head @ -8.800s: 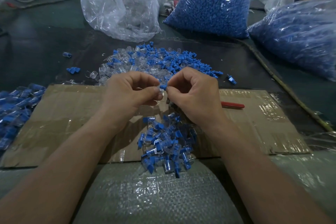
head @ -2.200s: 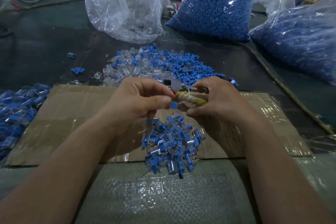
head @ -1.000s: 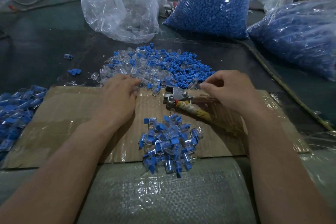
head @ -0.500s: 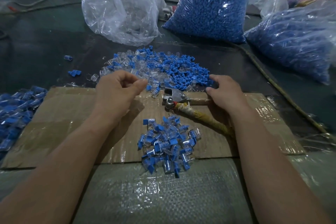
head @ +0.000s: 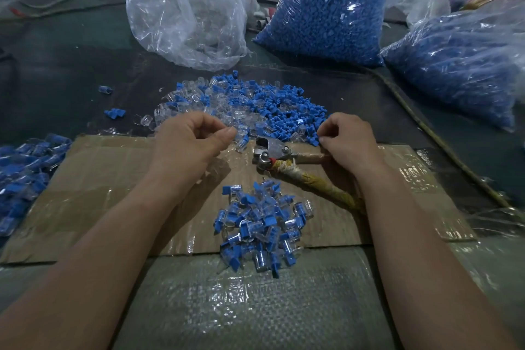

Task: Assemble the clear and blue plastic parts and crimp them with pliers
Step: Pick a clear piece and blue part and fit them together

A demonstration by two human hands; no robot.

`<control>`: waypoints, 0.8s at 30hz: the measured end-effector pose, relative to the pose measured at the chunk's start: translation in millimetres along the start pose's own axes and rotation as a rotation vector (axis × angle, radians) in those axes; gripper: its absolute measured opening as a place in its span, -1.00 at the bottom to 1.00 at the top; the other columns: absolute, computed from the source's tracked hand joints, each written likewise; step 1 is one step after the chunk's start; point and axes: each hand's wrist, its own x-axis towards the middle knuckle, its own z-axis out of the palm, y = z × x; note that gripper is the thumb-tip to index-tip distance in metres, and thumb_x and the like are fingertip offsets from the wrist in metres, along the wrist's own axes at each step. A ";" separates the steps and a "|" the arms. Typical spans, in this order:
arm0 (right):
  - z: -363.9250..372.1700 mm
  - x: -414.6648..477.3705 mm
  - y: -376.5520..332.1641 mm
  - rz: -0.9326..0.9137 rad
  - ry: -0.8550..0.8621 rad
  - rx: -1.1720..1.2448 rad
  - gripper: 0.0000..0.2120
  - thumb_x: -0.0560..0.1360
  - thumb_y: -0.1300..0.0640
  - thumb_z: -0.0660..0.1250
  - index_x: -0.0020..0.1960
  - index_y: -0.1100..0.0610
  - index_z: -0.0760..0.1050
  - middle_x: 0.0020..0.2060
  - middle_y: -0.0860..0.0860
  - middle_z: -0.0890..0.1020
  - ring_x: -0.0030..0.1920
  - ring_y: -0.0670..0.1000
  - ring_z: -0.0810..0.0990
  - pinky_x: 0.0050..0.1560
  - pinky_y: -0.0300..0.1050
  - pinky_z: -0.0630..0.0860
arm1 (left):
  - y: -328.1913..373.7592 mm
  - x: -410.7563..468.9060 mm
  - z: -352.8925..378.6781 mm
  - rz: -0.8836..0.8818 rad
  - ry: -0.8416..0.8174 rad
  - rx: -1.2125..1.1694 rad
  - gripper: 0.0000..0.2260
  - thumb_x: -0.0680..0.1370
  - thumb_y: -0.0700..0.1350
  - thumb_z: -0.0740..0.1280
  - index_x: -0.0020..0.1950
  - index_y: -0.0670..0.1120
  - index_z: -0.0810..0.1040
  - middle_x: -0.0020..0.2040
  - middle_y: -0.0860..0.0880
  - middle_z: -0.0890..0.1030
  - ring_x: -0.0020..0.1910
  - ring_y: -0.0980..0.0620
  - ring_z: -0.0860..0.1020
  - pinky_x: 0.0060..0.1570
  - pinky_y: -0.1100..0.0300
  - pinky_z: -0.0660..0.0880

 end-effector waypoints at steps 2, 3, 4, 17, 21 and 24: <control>0.7 -0.3 0.9 -0.007 0.010 0.013 -0.88 0.47 0.28 0.32 -0.11 0.07 0.51 -0.11 -0.02 0.57 -0.07 -0.05 0.48 -0.05 -0.21 0.37 | -0.6 0.2 0.3 0.002 0.005 0.000 -0.93 0.43 -0.10 0.40 -0.23 -0.06 0.54 -0.30 -0.10 0.58 -0.52 0.22 0.44 -0.52 0.39 0.43; 1.1 -0.5 0.9 -0.016 0.010 0.018 -0.87 0.48 0.28 0.30 -0.05 0.09 0.54 -0.06 0.00 0.59 -0.05 -0.06 0.49 -0.03 -0.22 0.37 | -1.0 0.4 -0.1 0.002 0.006 0.000 -0.93 0.43 -0.11 0.40 -0.23 -0.07 0.55 -0.30 -0.10 0.58 -0.52 0.22 0.44 -0.52 0.40 0.43; 1.7 -0.8 0.8 -0.027 0.005 0.022 -0.84 0.49 0.28 0.29 0.02 0.11 0.55 0.00 0.01 0.60 -0.03 -0.07 0.49 -0.01 -0.22 0.37 | -1.2 0.5 -0.1 0.002 0.004 -0.003 -0.93 0.43 -0.11 0.40 -0.22 -0.07 0.55 -0.30 -0.10 0.58 -0.53 0.23 0.44 -0.52 0.41 0.42; 2.2 -1.9 -1.2 -0.099 -0.080 -0.014 -0.90 0.46 0.12 0.38 -0.03 0.07 0.60 -0.21 -0.13 0.48 -0.12 -0.12 0.42 -0.09 -0.20 0.31 | -0.7 1.5 -2.4 -0.111 -0.083 -0.207 -0.95 0.44 -0.21 0.37 -0.13 -0.08 0.56 -0.24 0.01 0.68 -0.31 0.16 0.62 -0.30 0.28 0.55; 4.6 -3.1 -2.3 -0.136 -0.097 0.000 -0.93 0.50 0.16 0.33 -0.03 0.05 0.54 -0.14 -0.09 0.49 -0.08 -0.09 0.45 -0.05 -0.18 0.36 | -0.4 1.5 -2.4 -0.127 -0.124 -0.253 -0.91 0.38 -0.18 0.38 -0.13 -0.07 0.56 -0.20 -0.02 0.68 -0.29 0.14 0.63 -0.34 0.32 0.54; 2.2 -4.8 -4.3 -0.169 -0.033 0.022 -0.92 0.51 0.18 0.30 -0.08 0.01 0.47 -0.11 -0.08 0.49 -0.09 -0.11 0.46 -0.06 -0.23 0.39 | 0.5 0.7 -3.1 -0.148 -0.138 -0.295 -0.79 0.27 -0.10 0.37 -0.12 -0.08 0.56 -0.20 -0.04 0.68 -0.28 0.13 0.62 -0.35 0.33 0.54</control>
